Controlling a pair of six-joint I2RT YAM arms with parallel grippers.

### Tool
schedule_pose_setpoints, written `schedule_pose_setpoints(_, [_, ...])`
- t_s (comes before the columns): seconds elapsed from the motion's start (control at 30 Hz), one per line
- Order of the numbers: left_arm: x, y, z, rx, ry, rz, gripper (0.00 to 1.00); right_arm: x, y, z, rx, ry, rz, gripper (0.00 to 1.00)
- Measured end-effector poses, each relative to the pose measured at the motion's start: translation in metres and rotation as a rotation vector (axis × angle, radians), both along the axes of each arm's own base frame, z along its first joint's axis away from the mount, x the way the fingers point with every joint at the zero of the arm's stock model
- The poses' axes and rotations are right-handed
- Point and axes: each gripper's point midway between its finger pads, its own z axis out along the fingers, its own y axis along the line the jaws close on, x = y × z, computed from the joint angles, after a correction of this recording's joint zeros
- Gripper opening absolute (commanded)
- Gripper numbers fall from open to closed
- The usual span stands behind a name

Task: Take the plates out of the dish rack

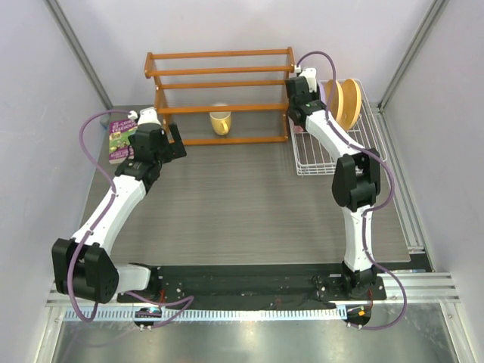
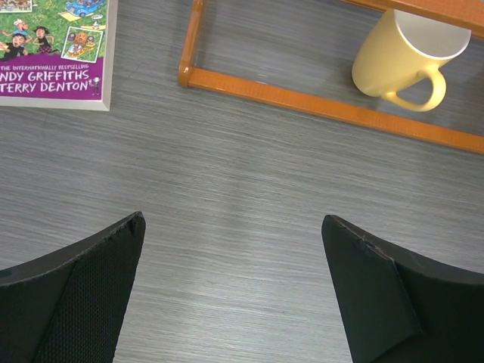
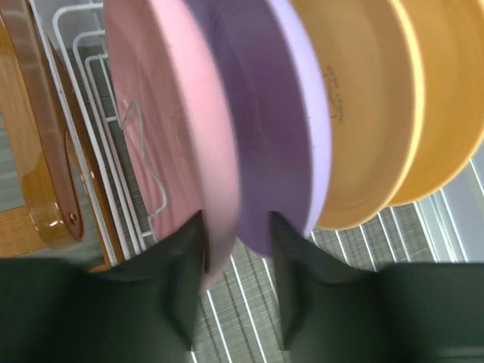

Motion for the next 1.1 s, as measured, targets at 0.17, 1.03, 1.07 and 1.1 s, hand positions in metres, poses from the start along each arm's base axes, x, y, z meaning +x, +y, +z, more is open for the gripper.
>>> schedule_pose_setpoints(0.17, [0.001,0.0,-0.003,0.005,0.005,0.0,0.99,0.004,0.002,-0.011,0.006,0.01,0.002,0.1])
schedule_pose_setpoints(1.03, [0.003,0.006,-0.012,0.036,0.022,0.025,1.0,-0.036,-0.002,0.021,-0.423,-0.149,-0.27,0.01])
schedule_pose_setpoints(1.07, [0.003,0.006,-0.012,0.036,0.021,0.026,0.99,-0.04,-0.002,0.023,-0.425,-0.153,-0.274,0.01])
schedule_pose_setpoints(1.1, [0.003,0.006,-0.012,0.035,0.022,0.025,0.99,-0.044,-0.003,0.027,-0.426,-0.155,-0.278,0.01])
